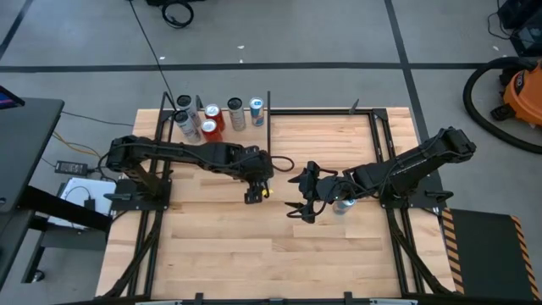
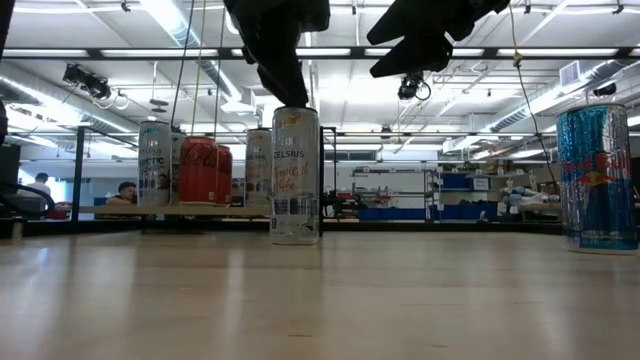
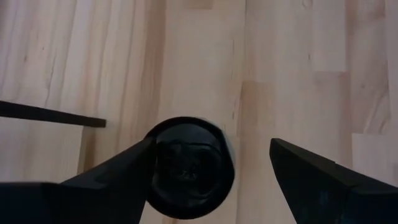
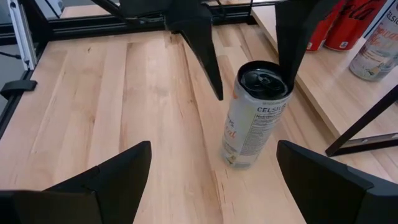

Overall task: Place canned beverage on shelf
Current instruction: Put the white-yellow soda can on the shelf aligned with the other white-yellow soda can

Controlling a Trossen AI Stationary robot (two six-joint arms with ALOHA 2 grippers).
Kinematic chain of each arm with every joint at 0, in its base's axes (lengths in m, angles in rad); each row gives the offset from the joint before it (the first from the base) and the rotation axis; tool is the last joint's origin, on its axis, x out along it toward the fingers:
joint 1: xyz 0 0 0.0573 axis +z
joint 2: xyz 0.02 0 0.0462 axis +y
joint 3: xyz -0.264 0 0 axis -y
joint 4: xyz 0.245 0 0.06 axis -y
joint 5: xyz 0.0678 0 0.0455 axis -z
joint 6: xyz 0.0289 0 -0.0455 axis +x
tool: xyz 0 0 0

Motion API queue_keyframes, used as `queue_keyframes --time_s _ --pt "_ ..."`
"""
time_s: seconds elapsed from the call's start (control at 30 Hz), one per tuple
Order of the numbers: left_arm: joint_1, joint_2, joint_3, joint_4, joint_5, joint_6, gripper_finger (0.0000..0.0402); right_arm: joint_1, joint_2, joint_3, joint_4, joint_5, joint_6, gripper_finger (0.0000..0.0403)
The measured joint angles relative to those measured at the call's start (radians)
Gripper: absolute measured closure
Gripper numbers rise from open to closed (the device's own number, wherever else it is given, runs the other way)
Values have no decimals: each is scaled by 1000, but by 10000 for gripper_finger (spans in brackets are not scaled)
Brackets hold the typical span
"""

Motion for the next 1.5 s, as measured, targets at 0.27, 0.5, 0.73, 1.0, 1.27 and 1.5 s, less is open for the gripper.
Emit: queue_keyframes --time_s 0.27,0.5,0.73,1.0,1.27,1.5 --pt "0 -1 35 -18 -7 0 86 0 0 0 0 0 0 46" --pt "2 -2 66 -42 -15 -8 86 0 0 0 -1 0 0 46" --pt "27 12 65 -89 -15 -17 86 0 0 0 -1 0 0 46" --pt "55 46 66 -96 26 -42 86 0 0 0 -1 0 0 46" --pt "54 64 66 -101 46 -43 86 0 0 0 -4 0 0 46" --pt "54 89 65 -99 47 -34 86 0 0 0 0 0 0 46"
